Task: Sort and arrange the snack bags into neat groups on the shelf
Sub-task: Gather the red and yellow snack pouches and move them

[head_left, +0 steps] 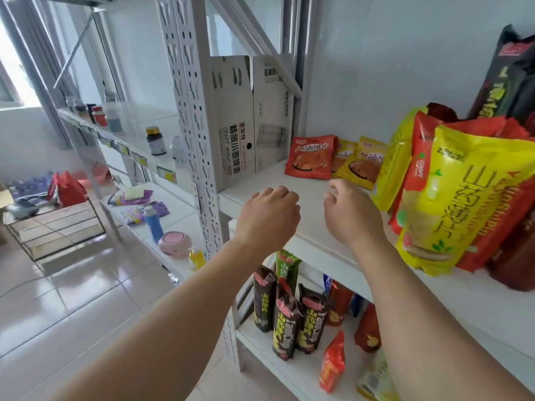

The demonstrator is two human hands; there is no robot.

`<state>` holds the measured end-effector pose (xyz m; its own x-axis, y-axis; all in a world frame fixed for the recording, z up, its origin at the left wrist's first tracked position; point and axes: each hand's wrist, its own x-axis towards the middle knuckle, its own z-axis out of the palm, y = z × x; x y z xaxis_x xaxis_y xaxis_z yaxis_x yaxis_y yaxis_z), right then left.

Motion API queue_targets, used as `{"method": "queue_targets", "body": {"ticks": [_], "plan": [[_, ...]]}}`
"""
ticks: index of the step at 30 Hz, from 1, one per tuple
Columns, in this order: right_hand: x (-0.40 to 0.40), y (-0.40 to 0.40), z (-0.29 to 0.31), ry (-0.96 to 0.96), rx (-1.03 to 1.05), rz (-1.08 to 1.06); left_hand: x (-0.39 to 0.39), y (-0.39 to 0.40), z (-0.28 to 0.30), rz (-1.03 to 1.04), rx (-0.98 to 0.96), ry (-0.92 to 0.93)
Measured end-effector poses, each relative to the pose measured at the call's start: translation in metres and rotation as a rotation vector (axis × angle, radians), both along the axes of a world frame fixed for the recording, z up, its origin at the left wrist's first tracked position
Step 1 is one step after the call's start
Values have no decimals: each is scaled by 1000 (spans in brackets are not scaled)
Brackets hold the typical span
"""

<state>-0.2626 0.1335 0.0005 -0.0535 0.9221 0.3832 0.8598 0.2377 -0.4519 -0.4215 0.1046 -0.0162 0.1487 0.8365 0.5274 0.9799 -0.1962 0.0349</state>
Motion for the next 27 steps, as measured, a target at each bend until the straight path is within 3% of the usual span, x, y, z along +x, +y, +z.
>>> {"method": "queue_targets", "body": {"ticks": [6,14,22,27], "plan": [[-10,106,2,251,-55,-188,-11,101,13,31,-154,-244],[-7,195,-13,286,-92,-405,-16,237,11,10,-396,-791],[0,232,-27,280,-222,-678,-2,316,1,13,-556,-882],[7,246,-23,313,-170,-711,-3,331,8,-35,-545,-1104]]}}
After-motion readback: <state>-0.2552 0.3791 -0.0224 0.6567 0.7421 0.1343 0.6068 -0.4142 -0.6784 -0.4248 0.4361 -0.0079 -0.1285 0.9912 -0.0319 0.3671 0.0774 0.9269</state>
